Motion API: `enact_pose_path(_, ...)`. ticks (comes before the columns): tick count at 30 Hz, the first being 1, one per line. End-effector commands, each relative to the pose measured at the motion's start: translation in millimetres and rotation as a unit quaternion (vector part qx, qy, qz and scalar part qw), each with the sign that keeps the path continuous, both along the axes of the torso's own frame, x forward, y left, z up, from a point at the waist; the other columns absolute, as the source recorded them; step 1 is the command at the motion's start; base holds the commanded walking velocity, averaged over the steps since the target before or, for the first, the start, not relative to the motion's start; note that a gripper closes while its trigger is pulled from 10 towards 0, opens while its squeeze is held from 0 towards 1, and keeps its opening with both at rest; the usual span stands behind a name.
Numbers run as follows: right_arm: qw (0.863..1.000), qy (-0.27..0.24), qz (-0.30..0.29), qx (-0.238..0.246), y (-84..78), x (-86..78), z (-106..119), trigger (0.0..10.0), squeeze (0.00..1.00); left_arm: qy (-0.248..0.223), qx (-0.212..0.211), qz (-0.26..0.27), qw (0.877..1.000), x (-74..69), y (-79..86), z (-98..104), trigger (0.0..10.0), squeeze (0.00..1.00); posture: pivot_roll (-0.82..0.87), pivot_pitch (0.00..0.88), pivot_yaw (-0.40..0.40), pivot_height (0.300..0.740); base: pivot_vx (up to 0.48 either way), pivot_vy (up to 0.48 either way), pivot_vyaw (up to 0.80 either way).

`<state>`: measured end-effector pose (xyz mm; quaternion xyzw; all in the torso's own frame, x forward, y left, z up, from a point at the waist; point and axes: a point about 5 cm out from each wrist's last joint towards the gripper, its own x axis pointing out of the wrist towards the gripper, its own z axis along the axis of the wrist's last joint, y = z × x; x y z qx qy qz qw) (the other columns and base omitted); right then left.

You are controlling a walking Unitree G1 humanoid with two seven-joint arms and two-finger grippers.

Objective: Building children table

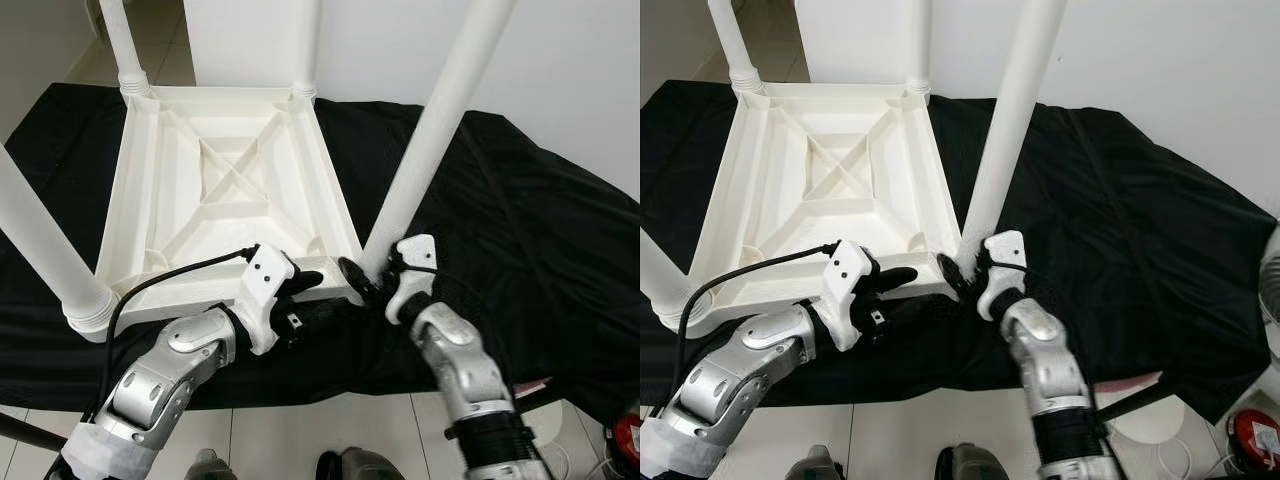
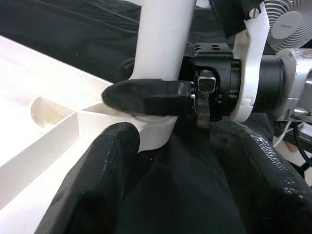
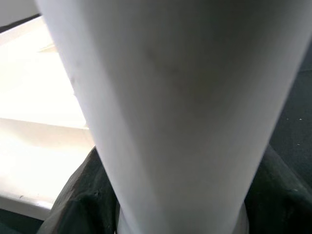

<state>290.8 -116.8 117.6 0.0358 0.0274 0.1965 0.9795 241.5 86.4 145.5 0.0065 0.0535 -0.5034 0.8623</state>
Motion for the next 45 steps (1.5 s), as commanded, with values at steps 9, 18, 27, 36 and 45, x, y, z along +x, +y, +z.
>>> enact_pose_path(9,0.997,0.020,-0.073,-0.021,9.2,-10.8,-3,10.0,0.00,-0.004,0.005,-0.039,0.999,3.4,8.9,3,10.0,0.00,0.05,0.071,-0.064,0.740,0.000,0.000,0.00)
enact_pose_path(18,0.999,-0.011,-0.046,-0.018,-2.0,-11.2,7,10.0,1.00,-0.006,0.003,-0.041,0.999,4.4,8.0,4,10.0,0.00,0.04,0.067,-0.069,0.740,0.000,0.000,0.00)
enact_pose_path(27,0.994,-0.071,0.065,-0.053,-25.3,-8.6,21,10.0,0.00,-0.002,-0.001,-0.047,0.999,0.7,6.4,4,10.0,0.00,0.04,0.057,-0.070,0.740,0.000,0.000,0.00)
enact_pose_path(36,0.975,-0.093,0.190,-0.072,-22.2,-0.3,26,7.7,0.00,-0.003,0.002,-0.053,0.999,-1.7,3.6,2,10.0,0.00,0.04,0.043,-0.063,0.740,0.000,0.000,0.00)
enact_pose_path(45,0.961,-0.061,0.256,-0.087,-23.6,0.4,15,0.0,0.00,-0.002,0.002,-0.054,0.999,-2.8,4.4,2,10.0,0.00,0.05,0.029,-0.067,0.740,0.000,0.000,0.00)
